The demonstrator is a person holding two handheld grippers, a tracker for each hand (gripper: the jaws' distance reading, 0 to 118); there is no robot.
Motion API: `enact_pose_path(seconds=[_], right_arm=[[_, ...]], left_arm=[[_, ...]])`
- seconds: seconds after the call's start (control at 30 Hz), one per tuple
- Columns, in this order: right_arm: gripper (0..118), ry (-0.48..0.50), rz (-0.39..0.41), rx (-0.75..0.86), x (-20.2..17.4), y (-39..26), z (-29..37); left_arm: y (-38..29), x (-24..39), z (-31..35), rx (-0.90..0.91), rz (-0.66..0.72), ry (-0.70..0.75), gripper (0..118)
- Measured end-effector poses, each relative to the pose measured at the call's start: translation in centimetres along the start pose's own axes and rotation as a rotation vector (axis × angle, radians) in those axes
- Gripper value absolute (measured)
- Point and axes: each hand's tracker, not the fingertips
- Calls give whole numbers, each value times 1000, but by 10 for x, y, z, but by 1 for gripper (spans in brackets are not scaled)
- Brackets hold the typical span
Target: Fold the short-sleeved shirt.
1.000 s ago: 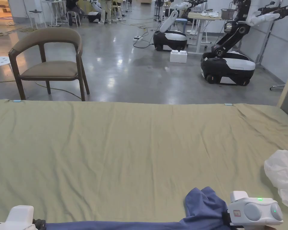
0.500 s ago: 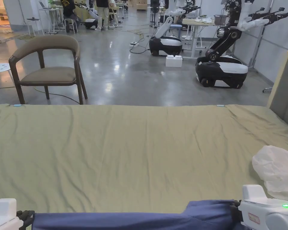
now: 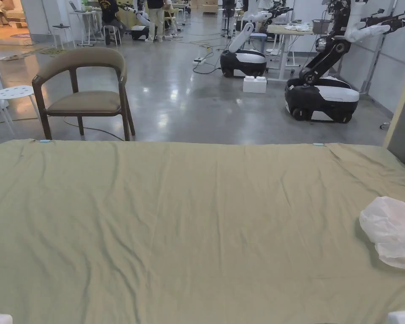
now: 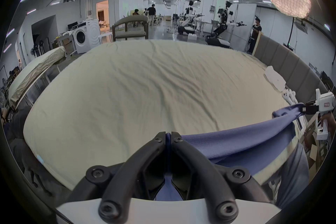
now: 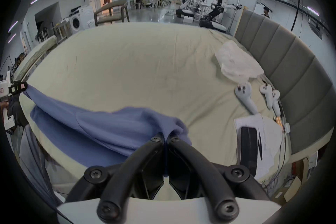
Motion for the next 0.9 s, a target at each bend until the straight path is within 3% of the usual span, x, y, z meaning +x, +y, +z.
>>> enact_pose_path(seconds=[0.3,0.47,0.53,0.57,0.63,0.67,0.9], right_arm=[[0,-19,4,-144,-17,-58,-33],[2,-27,-24,-159,-22,-65,-47],[12,-24,-11,-161,-24,-62,-42],[25,-49,3,-163,-26,-59,-38],[66,-110,20,-165,-28,-51,-25],[76,-103,12,-153,-28,-46,-18],[78,-143,30,104,-62,7,35]], left_arm=[[-66,21,-14,-224,-134,45,1],[-73,24,-32,-247,-124,69,2],[-69,26,-31,-236,-118,81,13],[-65,34,-26,-211,-127,99,21],[-57,40,-22,-171,-141,117,39],[-52,42,-20,-150,-142,113,43],[1,76,-7,87,-164,88,44]])
